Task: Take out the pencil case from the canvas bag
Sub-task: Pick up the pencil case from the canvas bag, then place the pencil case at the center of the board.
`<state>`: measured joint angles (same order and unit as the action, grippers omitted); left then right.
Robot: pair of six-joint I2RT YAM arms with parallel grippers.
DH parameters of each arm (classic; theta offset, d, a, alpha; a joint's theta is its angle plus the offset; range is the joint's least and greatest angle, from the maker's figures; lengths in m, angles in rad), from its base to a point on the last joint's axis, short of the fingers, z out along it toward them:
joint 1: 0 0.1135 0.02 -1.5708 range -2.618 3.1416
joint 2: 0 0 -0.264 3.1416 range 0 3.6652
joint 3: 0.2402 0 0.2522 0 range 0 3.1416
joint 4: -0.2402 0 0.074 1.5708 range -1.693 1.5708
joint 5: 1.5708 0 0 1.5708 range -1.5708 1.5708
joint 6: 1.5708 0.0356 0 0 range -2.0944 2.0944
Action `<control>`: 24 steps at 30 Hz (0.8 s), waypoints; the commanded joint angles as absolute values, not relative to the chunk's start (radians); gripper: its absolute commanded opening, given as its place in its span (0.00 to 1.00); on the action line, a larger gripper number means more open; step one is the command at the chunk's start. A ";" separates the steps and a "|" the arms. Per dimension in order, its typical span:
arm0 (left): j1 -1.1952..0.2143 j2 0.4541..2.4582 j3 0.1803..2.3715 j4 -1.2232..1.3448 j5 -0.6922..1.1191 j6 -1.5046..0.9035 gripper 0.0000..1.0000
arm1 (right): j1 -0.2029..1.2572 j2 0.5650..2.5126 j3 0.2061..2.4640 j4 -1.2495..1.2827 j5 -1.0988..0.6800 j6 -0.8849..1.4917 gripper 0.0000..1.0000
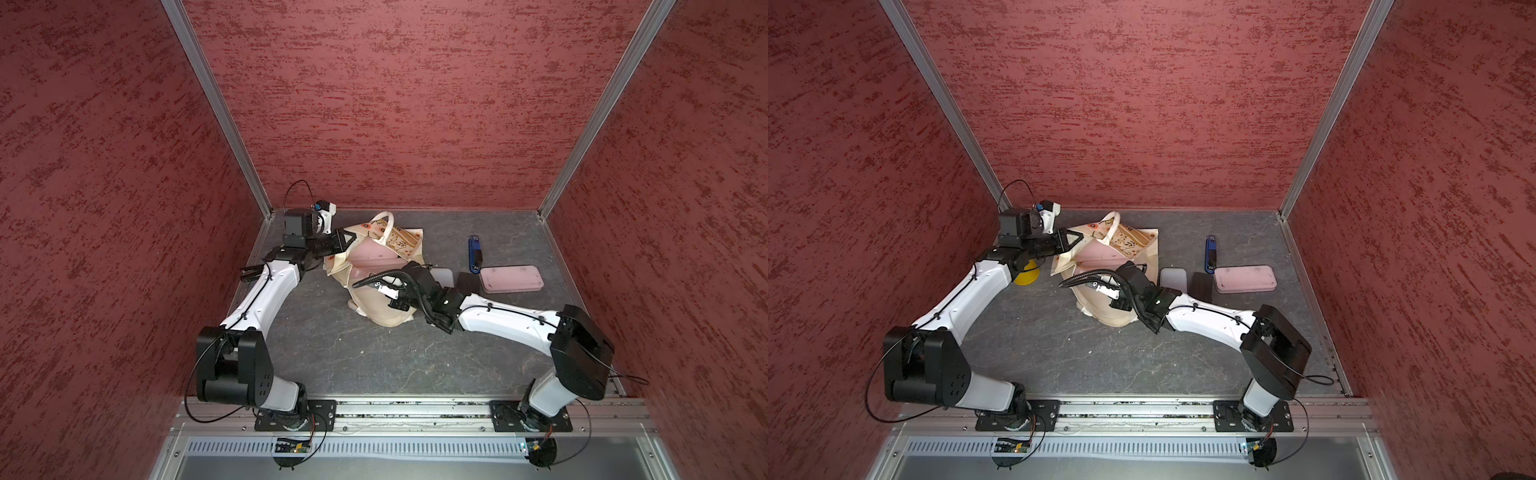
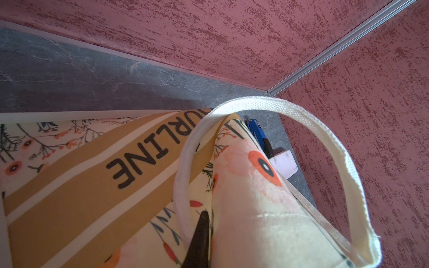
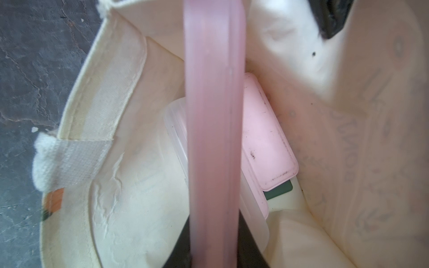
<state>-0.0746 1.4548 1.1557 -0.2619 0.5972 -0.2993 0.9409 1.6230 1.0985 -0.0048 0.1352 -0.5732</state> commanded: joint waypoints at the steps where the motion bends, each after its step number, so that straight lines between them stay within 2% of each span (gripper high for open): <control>1: -0.063 1.453 1.166 -0.243 0.575 -0.307 0.00 | 0.948 1.551 1.080 0.087 0.081 -0.481 0.11; 18: -0.098 1.446 1.158 -0.258 0.528 -0.272 0.00 | 0.948 1.342 1.022 0.239 0.003 -0.248 0.08; 24: -0.105 1.448 1.160 -0.259 0.535 -0.271 0.00 | 0.944 1.278 1.001 0.266 0.072 -0.146 0.05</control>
